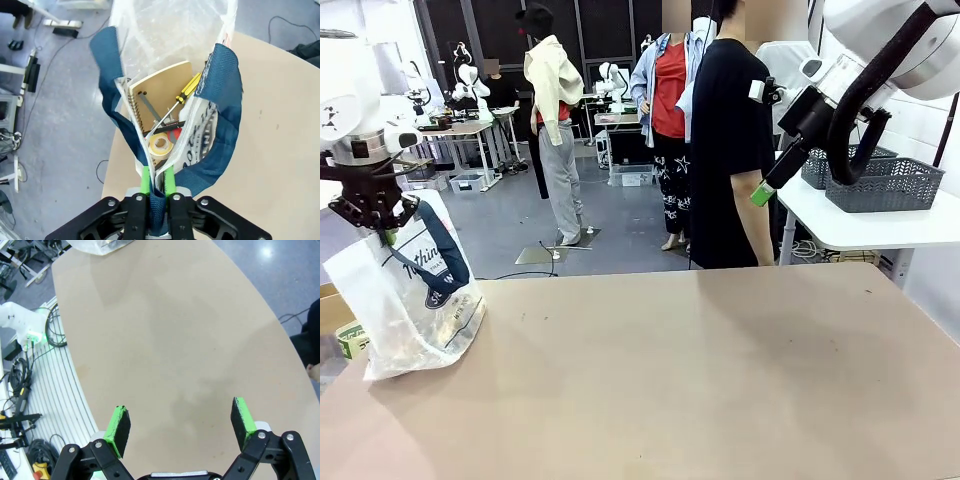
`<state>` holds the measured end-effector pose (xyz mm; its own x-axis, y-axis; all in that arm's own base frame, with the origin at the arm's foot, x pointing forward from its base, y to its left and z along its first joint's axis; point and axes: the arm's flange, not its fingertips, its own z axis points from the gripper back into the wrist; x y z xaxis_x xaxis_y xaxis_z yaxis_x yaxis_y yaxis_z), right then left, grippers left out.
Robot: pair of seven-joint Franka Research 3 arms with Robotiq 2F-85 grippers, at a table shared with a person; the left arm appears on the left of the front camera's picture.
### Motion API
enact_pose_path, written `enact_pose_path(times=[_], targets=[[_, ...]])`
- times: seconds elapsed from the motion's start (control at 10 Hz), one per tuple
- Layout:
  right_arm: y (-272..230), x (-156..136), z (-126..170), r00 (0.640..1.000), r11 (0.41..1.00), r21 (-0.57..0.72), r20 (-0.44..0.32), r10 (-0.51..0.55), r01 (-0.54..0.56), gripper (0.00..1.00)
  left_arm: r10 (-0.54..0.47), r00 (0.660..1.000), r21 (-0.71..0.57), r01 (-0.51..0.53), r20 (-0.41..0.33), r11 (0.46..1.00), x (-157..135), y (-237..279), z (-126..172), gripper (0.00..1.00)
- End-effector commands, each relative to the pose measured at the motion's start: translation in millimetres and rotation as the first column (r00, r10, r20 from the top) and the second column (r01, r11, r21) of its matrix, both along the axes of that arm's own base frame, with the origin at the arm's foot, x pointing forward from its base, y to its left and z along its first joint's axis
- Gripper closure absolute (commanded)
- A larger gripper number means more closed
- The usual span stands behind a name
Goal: Transfer purchased items from the store into the shopping bag.
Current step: Move the Reusable shopping bag to the right side of the table.
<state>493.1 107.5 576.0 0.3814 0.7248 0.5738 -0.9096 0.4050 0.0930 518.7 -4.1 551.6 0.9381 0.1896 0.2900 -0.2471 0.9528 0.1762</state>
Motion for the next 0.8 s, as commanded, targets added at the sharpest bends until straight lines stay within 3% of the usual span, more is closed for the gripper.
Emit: enact_pose_path(times=[0.0, 0.2, 0.3, 0.7], targets=[[1, 0, 0, 1.000, 1.000, 0.007, 0.001, -0.015, 0.015, 0.00, -0.029, 1.000, -0.027, 0.029, 0.006, 0.999, -7, 4, 3, 0.46], [1, 0, 0, 1.000, 1.000, 0.007, 0.001, -0.015, 0.015, 0.00, -0.032, 0.999, -0.033, 0.033, 0.011, 0.999, -7, 5, 6, 0.06], [1, 0, 0, 1.000, 1.000, 0.007, 0.001, -0.015, 0.015, 0.00, -0.032, 0.999, -0.042, 0.033, 0.011, 0.999, -9, 1, 12, 0.00], [1, 0, 0, 1.000, 1.000, 0.007, 0.001, -0.015, 0.015, 0.00, -0.044, 0.999, -0.074, 0.044, 0.010, 0.996, -6, -7, 39, 0.00]])
